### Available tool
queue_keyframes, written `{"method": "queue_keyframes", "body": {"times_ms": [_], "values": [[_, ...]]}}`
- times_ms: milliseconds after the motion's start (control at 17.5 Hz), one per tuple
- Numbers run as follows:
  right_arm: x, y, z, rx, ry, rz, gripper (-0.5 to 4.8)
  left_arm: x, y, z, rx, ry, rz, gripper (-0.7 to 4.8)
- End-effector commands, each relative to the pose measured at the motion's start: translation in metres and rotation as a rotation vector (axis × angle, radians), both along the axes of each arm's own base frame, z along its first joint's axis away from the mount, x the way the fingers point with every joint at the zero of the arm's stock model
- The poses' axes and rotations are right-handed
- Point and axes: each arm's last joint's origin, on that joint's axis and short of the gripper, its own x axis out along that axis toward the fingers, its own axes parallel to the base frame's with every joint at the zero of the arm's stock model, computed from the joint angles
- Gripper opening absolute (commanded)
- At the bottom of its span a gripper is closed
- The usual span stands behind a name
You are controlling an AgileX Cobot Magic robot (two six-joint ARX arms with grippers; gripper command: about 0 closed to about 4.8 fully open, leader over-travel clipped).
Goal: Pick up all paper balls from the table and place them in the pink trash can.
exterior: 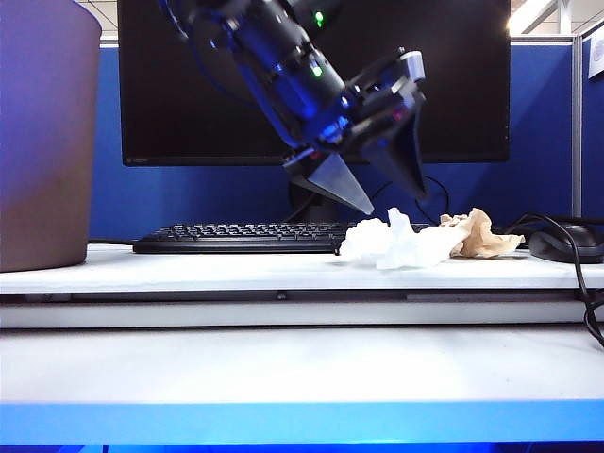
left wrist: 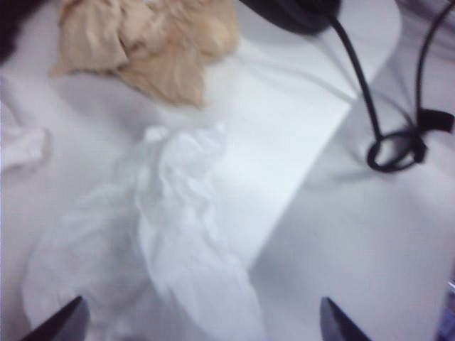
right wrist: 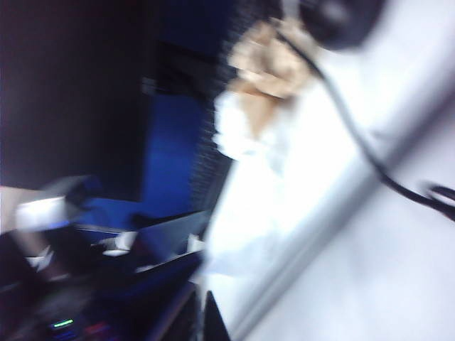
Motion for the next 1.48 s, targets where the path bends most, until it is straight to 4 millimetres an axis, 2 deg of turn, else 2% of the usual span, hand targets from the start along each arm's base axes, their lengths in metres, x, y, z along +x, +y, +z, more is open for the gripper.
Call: {"method": "queue_keyframes", "body": {"times_ms": [57,457,514,571,628,685,857,971,1199,1370,1485], "values": [[-0.001,0.001,0.01,0.004,-0.09,0.029,-0.05,0.008,-0.006,-0.003,-0.028,-0.052,0.027,4.25],[-0.002,0.001,0.014,0.005,-0.103,0.044,-0.05,0.013,-0.011,-0.034,0.032,0.027,0.038,4.23],[-0.002,0.001,0.014,0.005,-0.103,0.048,-0.05,0.014,-0.011,-0.039,0.048,0.03,0.056,3.71],[-0.002,0.001,0.014,0.005,-0.103,0.051,-0.05,0.015,-0.011,-0.042,0.063,0.024,0.07,2.96],[-0.002,0.001,0.014,0.005,-0.103,0.057,-0.05,0.016,-0.011,-0.045,0.087,0.011,0.093,0.82],[-0.002,0.002,0.014,0.005,-0.104,0.064,-0.05,0.016,-0.011,-0.045,0.099,0.004,0.106,-0.14],[-0.002,0.002,0.017,0.013,-0.13,0.07,-0.05,0.013,-0.007,-0.036,0.101,0.004,0.106,-0.06],[-0.004,0.003,0.024,0.018,-0.208,0.104,-0.05,0.007,-0.002,-0.013,0.074,-0.024,0.091,-0.05],[-0.016,0.007,0.05,0.0,-0.495,0.329,-0.05,-0.015,0.019,0.059,-0.037,-0.159,0.094,-0.06],[-0.036,0.008,0.073,-0.006,-0.776,0.467,-0.05,-0.043,0.051,0.12,-0.104,-0.3,0.152,-0.06],[-0.049,0.008,0.083,-0.012,-0.938,0.486,-0.05,-0.063,0.074,0.15,-0.089,-0.405,0.219,-0.06]]}}
